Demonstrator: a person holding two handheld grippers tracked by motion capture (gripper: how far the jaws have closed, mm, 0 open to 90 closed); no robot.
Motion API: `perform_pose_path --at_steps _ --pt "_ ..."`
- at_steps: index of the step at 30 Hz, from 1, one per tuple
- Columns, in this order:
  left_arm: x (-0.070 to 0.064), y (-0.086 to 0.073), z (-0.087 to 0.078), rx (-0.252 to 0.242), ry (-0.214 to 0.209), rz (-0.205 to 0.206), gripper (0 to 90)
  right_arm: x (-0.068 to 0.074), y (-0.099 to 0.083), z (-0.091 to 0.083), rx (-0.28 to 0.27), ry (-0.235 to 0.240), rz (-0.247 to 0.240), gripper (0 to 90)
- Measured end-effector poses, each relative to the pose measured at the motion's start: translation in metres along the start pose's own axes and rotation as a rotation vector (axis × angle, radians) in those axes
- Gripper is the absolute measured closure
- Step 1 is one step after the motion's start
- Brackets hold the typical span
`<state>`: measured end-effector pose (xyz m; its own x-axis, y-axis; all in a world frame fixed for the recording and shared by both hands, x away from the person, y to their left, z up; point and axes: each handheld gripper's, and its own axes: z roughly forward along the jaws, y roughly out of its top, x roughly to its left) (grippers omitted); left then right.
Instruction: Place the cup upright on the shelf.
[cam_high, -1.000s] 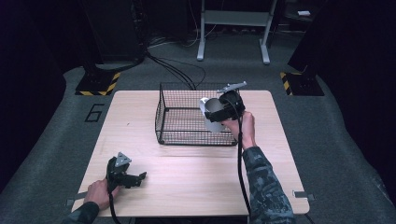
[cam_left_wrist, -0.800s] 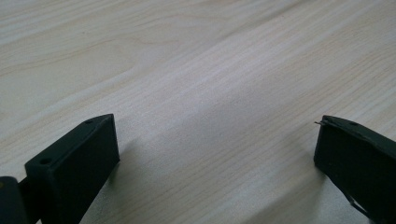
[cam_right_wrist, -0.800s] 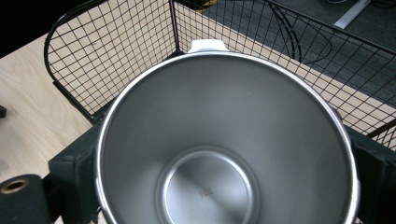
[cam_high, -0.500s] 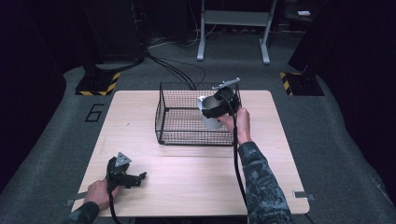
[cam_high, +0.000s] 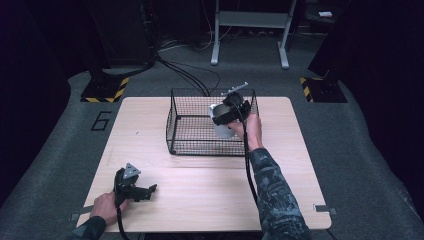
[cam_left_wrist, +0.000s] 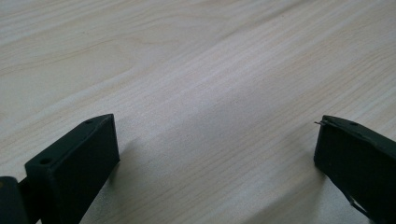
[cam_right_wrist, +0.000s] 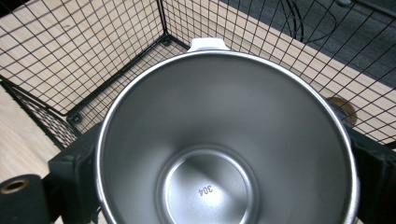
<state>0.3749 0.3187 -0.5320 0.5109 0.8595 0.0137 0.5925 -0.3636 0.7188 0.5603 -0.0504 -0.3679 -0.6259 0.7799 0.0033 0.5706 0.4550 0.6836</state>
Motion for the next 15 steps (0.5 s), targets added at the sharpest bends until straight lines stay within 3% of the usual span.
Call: perform_pose_path --at_steps 15 --pt "0.0 0.0 0.0 0.0 0.0 0.002 0.0 -0.006 -0.001 0.03 0.047 -0.013 0.018 5.9"
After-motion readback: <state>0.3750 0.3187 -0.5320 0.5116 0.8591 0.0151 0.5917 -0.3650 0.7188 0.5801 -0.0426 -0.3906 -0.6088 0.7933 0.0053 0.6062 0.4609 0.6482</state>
